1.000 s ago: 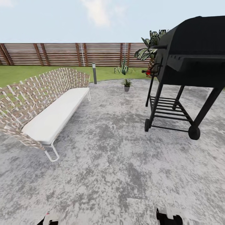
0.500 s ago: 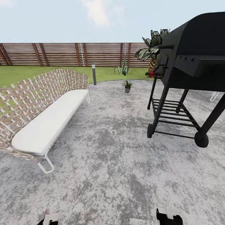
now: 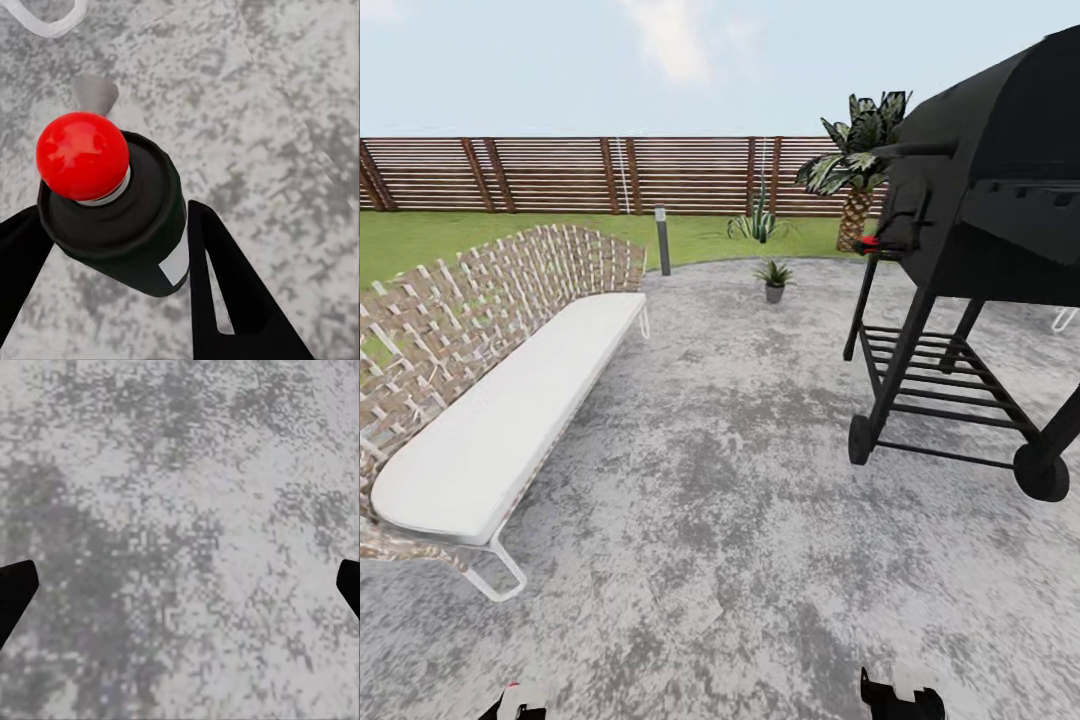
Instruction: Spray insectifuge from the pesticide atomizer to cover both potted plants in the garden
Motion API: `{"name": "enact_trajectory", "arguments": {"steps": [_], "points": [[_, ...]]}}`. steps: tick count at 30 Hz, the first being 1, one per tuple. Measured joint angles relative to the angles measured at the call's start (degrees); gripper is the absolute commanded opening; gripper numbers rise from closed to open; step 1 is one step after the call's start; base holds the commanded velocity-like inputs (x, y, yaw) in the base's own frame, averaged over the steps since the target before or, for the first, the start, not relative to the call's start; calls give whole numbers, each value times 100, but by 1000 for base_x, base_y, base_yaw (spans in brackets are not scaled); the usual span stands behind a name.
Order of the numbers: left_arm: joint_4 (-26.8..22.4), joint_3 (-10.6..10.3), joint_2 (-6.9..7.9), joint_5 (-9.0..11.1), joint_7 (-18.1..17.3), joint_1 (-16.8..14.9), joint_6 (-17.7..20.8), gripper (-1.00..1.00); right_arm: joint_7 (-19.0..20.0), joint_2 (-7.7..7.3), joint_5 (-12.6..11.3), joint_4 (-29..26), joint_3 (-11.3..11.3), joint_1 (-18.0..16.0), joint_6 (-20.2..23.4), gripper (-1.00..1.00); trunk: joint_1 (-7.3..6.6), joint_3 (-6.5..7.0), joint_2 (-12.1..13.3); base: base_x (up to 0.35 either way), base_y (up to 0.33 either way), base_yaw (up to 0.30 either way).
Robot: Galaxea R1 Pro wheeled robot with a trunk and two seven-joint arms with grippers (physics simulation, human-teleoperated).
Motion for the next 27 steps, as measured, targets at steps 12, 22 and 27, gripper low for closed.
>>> {"name": "enact_trajectory", "arguments": {"steps": [12,22,27], "points": [[1,0,-1,0,0,-3,-1,-100,12,0,0,-2,-1,1,0,100,0,0,0,335,130,-170],[4,1,0,0,0,-1,1,-100,25,-12,0,-1,-1,0,-1,100,0,0,0,334,40,-30],[4,0,0,0,0,3,1,-100,26,-17,4,-1,0,0,0,100,0,0,0,336,0,0]]}}
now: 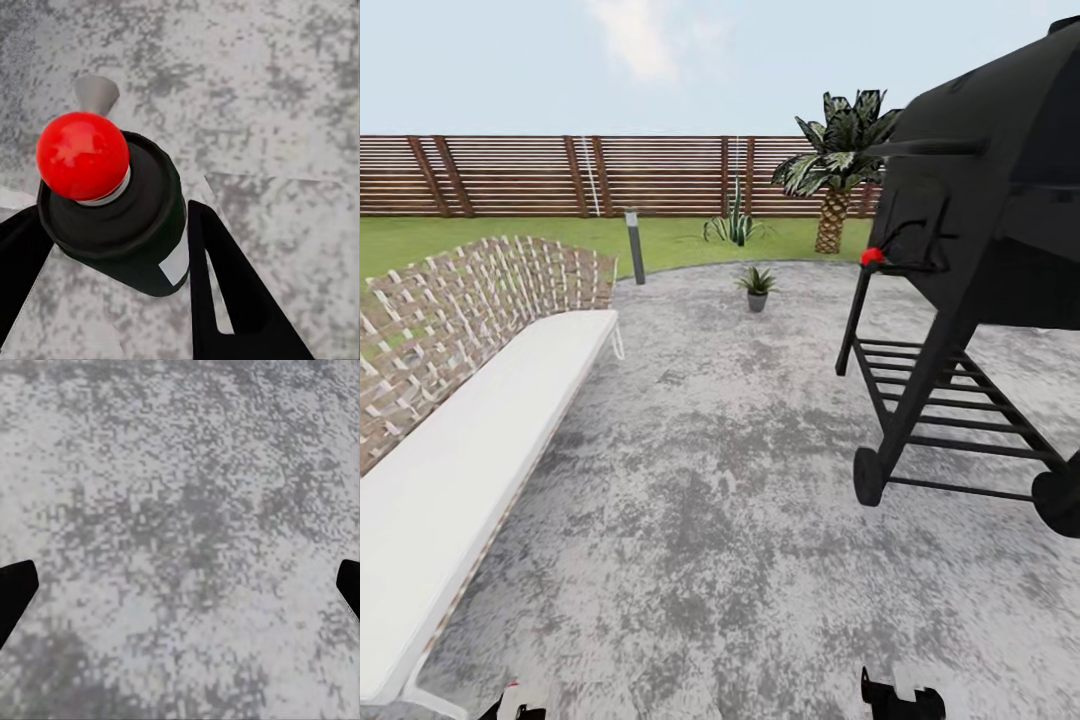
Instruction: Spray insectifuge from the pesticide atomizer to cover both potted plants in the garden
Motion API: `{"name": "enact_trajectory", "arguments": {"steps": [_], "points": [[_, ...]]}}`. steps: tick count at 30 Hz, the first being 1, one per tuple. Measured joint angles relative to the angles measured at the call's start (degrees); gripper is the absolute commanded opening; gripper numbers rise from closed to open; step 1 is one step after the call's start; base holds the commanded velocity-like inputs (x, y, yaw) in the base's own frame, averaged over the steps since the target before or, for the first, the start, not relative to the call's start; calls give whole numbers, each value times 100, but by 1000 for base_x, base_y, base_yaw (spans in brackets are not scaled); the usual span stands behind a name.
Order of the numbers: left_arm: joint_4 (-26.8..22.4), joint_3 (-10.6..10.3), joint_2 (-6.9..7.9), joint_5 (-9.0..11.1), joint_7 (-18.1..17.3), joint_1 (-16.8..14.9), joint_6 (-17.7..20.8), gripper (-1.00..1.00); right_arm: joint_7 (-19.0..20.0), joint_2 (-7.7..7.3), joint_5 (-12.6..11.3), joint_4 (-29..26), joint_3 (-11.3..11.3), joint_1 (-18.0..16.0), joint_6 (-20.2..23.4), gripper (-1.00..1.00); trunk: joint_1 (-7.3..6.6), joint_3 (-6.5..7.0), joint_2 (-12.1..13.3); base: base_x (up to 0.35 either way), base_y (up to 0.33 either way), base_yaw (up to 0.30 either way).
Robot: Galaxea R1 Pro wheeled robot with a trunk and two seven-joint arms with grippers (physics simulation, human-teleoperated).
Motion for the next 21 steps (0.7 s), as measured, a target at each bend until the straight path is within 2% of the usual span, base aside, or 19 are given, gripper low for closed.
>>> {"name": "enact_trajectory", "arguments": {"steps": [8,21], "points": [[1,0,0,0,0,-3,0,-100,-15,-1,-4,0,0,0,0,100,0,0,0,336,8,0],[-1,0,0,0,0,-4,-1,-100,-30,8,-4,0,0,0,0,100,0,0,0,336,97,0]]}}
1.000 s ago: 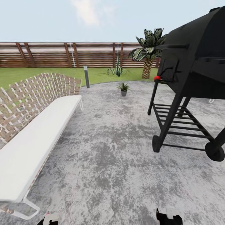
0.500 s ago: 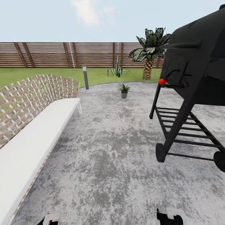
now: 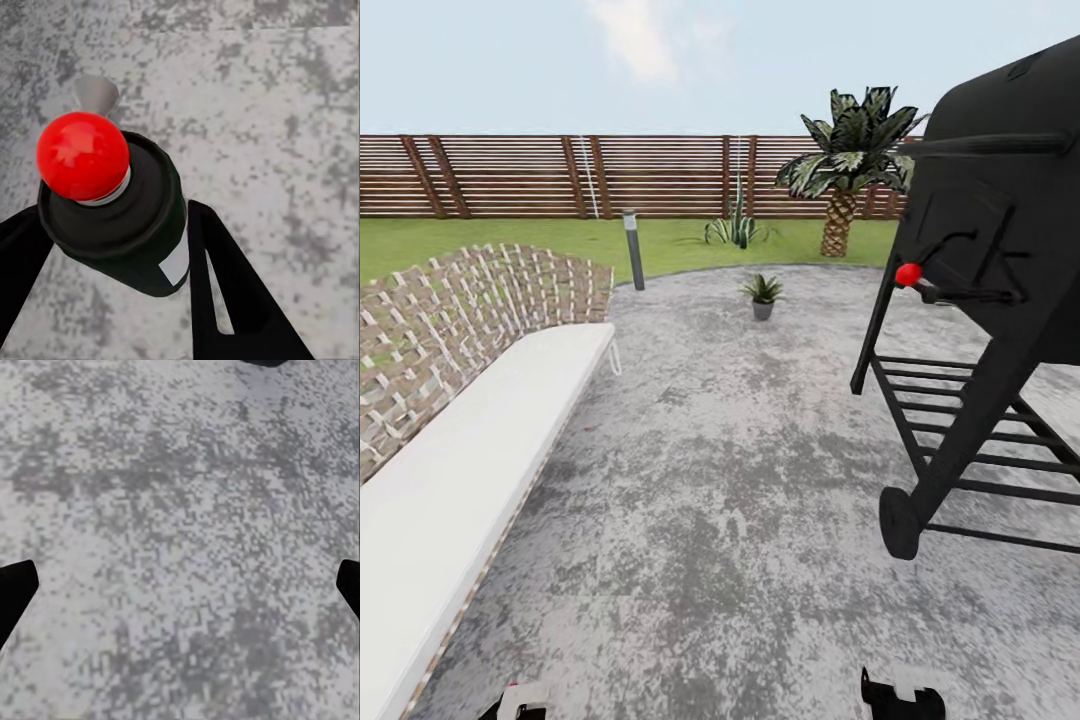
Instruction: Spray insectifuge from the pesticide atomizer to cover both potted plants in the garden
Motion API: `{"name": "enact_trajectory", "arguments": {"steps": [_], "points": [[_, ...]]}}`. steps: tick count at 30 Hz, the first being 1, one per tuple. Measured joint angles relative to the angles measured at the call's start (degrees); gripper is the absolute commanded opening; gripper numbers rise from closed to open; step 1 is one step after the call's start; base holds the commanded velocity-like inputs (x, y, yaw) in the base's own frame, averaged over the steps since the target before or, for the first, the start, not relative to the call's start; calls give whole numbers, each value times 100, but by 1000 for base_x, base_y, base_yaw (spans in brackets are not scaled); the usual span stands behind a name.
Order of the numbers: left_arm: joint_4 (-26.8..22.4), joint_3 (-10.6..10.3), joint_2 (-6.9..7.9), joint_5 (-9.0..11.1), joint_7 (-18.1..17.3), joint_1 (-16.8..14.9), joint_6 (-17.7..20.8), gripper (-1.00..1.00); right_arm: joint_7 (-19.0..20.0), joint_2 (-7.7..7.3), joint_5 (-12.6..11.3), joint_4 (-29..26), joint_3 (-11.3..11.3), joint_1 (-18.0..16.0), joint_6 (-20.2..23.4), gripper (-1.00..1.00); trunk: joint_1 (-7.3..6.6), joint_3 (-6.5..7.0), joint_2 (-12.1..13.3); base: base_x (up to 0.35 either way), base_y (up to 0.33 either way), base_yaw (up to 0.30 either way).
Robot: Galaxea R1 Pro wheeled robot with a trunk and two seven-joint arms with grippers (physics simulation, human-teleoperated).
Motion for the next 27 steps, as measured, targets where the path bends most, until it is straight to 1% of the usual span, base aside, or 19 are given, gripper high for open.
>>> {"name": "enact_trajectory", "arguments": {"steps": [9,12,17,27], "points": [[3,0,0,0,0,0,1,-100,1,0,0,0,0,0,0,100,0,0,0,336,6,-2],[1,0,0,0,-1,-1,0,-100,2,0,-3,-1,0,1,0,100,0,0,0,336,55,-127],[4,0,-1,0,0,-2,-1,-100,-4,0,-8,-1,0,1,0,100,0,0,0,336,123,-204],[3,0,0,1,0,1,-1,-100,-4,0,-9,0,0,0,0,100,0,0,0,336,140,-17]]}}
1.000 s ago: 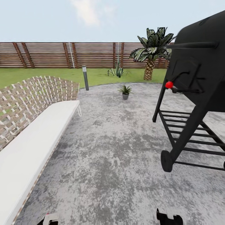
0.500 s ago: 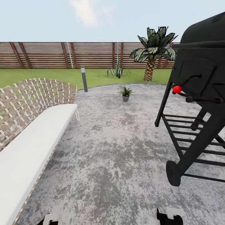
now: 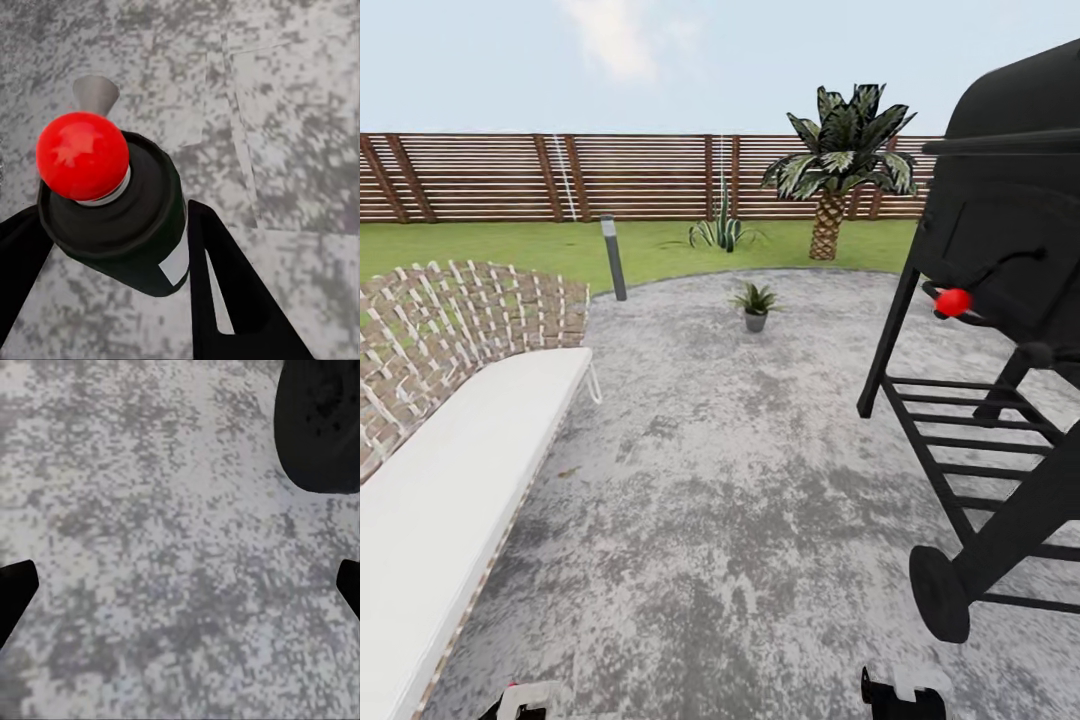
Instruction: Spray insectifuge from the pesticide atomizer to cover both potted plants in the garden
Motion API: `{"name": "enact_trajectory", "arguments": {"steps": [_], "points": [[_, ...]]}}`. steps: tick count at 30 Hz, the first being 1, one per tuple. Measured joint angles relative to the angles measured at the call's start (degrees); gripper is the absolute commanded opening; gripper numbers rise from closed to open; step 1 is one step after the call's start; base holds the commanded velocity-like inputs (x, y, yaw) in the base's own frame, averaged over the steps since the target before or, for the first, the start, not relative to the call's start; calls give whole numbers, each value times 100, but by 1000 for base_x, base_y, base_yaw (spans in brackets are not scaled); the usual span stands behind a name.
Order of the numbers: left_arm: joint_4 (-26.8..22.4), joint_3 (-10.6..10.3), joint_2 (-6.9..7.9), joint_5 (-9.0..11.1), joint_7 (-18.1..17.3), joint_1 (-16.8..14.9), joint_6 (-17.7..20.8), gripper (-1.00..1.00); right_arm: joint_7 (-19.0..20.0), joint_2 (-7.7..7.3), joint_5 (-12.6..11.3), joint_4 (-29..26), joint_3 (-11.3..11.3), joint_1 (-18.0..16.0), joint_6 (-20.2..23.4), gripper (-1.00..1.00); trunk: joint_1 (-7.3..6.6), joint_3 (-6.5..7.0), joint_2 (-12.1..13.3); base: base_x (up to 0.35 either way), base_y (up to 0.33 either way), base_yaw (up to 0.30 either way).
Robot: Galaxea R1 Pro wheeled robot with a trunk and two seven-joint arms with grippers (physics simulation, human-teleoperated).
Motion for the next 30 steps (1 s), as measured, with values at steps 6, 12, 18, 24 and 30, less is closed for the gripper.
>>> {"name": "enact_trajectory", "arguments": {"steps": [6,12,18,24,30], "points": [[0,0,0,1,0,-1,0,-100,0,0,0,0,0,0,0,100,0,0,0,336,141,0],[0,0,0,0,0,-2,0,-100,0,0,0,0,0,0,0,100,0,0,0,336,141,0],[-1,0,0,0,0,0,0,-100,0,0,0,0,0,0,0,100,0,0,0,336,138,0],[-3,-1,-1,-2,-1,-2,2,-100,-1,0,0,-1,0,0,-1,100,0,0,0,336,44,-42],[2,0,-1,-2,-3,-3,2,-100,-1,-1,0,-2,-2,2,-1,100,0,0,0,336,2,-263]]}}
